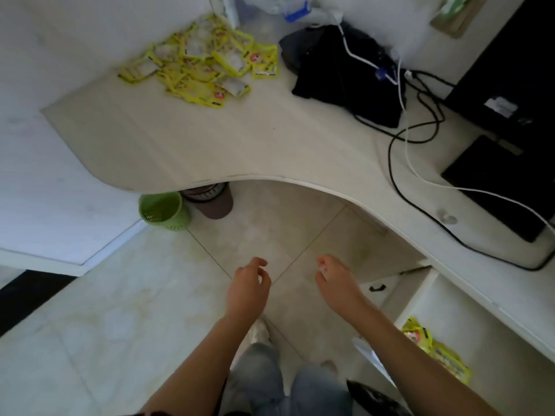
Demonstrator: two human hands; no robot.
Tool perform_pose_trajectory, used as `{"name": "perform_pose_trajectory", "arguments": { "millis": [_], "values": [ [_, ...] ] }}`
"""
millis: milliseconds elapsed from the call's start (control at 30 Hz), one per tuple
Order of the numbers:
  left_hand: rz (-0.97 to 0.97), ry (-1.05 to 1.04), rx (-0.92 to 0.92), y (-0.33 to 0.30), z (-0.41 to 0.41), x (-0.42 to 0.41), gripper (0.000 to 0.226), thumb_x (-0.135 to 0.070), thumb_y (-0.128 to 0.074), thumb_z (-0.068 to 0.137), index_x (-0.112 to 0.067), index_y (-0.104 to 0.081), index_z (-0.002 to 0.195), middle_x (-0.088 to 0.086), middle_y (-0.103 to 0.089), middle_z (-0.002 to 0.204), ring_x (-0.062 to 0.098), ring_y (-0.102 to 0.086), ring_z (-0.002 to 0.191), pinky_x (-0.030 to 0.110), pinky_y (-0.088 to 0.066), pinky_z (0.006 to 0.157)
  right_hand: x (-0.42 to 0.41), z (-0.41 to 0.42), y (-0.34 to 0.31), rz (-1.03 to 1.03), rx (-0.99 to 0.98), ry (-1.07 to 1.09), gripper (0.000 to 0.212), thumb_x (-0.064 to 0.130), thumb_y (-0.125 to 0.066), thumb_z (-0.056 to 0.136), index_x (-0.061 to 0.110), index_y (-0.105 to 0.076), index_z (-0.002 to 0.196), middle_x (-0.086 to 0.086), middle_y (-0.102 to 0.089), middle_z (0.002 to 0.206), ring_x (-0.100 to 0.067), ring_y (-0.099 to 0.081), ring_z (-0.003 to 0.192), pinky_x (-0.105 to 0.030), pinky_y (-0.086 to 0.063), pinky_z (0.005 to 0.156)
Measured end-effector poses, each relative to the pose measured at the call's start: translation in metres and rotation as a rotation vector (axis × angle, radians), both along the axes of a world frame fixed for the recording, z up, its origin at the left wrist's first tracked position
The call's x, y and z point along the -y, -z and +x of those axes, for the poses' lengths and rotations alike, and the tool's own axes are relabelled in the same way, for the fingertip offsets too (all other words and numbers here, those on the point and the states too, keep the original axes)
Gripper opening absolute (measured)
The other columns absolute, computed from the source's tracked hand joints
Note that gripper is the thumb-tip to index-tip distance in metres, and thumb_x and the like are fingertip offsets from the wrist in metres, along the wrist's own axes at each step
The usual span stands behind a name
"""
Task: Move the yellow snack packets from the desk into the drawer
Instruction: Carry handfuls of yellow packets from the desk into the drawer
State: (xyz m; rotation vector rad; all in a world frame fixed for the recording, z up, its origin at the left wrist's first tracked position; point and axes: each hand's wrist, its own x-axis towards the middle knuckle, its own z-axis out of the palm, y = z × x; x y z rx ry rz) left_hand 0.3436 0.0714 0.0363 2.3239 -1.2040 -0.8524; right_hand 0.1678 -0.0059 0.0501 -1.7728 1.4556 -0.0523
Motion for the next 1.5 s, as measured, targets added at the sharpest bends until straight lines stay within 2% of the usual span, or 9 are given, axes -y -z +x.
{"name": "perform_pose_trajectory", "arguments": {
  "millis": [100, 267, 467, 567, 733, 867, 1033, 1300, 1500],
  "values": [
    [-0.015, -0.014, 0.025, -0.006, 0.045, 0.010, 0.026, -0.024, -0.050, 0.095, -0.023, -0.057, 0.120, 0.006, -0.064, 0.107, 0.010, -0.056, 0.076, 0.024, -0.046, 0.073, 0.014, 0.042, -0.001, -0.021, -0.001, -0.008, 0.031, 0.012, -0.045, 0.095, 0.004, -0.053, 0.124, -0.013, -0.057, 0.122, -0.024, -0.054, 0.110, -0.027, -0.040, 0.093],
    [-0.022, -0.073, 0.049, -0.009, 0.119, 0.036, 0.024, -0.023, -0.053, 0.093, -0.022, -0.058, 0.116, 0.005, -0.065, 0.103, 0.016, -0.059, 0.089, 0.025, -0.044, 0.074, 0.050, 0.114, -0.005, -0.045, 0.019, -0.026, 0.030, 0.010, -0.049, 0.092, 0.004, -0.055, 0.121, -0.014, -0.058, 0.120, -0.027, -0.056, 0.110, -0.029, -0.041, 0.094],
    [-0.034, -0.151, 0.026, -0.012, 0.178, 0.081, 0.025, -0.024, -0.054, 0.092, -0.023, -0.058, 0.116, 0.000, -0.064, 0.099, 0.016, -0.059, 0.092, 0.031, -0.050, 0.080, 0.113, 0.181, -0.011, -0.093, 0.035, -0.064, 0.031, 0.012, -0.048, 0.093, 0.003, -0.055, 0.122, -0.015, -0.059, 0.121, -0.028, -0.056, 0.112, -0.029, -0.041, 0.093],
    [-0.053, -0.181, 0.024, -0.012, 0.203, 0.111, 0.024, -0.023, -0.054, 0.092, -0.022, -0.060, 0.115, 0.000, -0.065, 0.101, 0.016, -0.059, 0.095, 0.034, -0.052, 0.084, 0.150, 0.209, -0.013, -0.113, 0.052, -0.103, 0.032, 0.011, -0.048, 0.094, 0.005, -0.054, 0.124, -0.013, -0.059, 0.122, -0.026, -0.056, 0.113, -0.029, -0.041, 0.093],
    [-0.078, -0.236, 0.007, -0.015, 0.242, 0.172, 0.022, -0.018, -0.055, 0.091, -0.020, -0.062, 0.112, 0.000, -0.068, 0.099, 0.018, -0.061, 0.094, 0.035, -0.052, 0.083, 0.219, 0.247, -0.016, -0.121, 0.054, -0.161, 0.033, 0.019, -0.049, 0.095, 0.013, -0.051, 0.128, -0.004, -0.058, 0.125, -0.019, -0.056, 0.113, -0.030, -0.044, 0.095],
    [-0.048, -0.268, 0.013, -0.019, 0.271, 0.226, 0.023, -0.019, -0.055, 0.090, -0.020, -0.062, 0.112, 0.000, -0.067, 0.098, 0.018, -0.060, 0.094, 0.032, -0.049, 0.080, 0.278, 0.275, -0.021, -0.109, 0.046, -0.211, 0.034, 0.021, -0.048, 0.095, 0.013, -0.050, 0.128, -0.004, -0.056, 0.126, -0.018, -0.055, 0.115, -0.029, -0.044, 0.095],
    [-0.013, -0.304, 0.027, -0.023, 0.304, 0.288, 0.022, -0.019, -0.056, 0.089, -0.018, -0.063, 0.110, 0.002, -0.067, 0.099, 0.022, -0.060, 0.097, 0.037, -0.050, 0.083, 0.348, 0.304, -0.026, -0.124, 0.043, -0.258, 0.034, 0.022, -0.049, 0.094, 0.013, -0.051, 0.127, -0.004, -0.057, 0.124, -0.018, -0.055, 0.113, -0.028, -0.043, 0.093],
    [0.016, -0.208, 0.101, -0.028, 0.349, 0.366, 0.020, -0.021, -0.055, 0.090, -0.017, -0.064, 0.107, -0.001, -0.068, 0.101, 0.021, -0.061, 0.096, 0.029, -0.045, 0.078, 0.426, 0.345, -0.028, -0.121, 0.012, -0.282, 0.035, 0.022, -0.048, 0.095, 0.011, -0.050, 0.128, -0.009, -0.053, 0.126, -0.026, -0.052, 0.116, -0.037, -0.044, 0.095],
    [0.024, 0.001, 0.158, -0.038, 0.384, 0.432, 0.021, -0.021, -0.051, 0.092, -0.015, -0.062, 0.109, 0.005, -0.067, 0.107, 0.026, -0.061, 0.097, 0.037, -0.051, 0.080, 0.462, 0.371, -0.022, -0.101, -0.019, -0.247, 0.033, 0.025, -0.050, 0.095, 0.008, -0.050, 0.123, -0.013, -0.053, 0.122, -0.031, -0.052, 0.112, -0.043, -0.047, 0.092]
  ]
}}
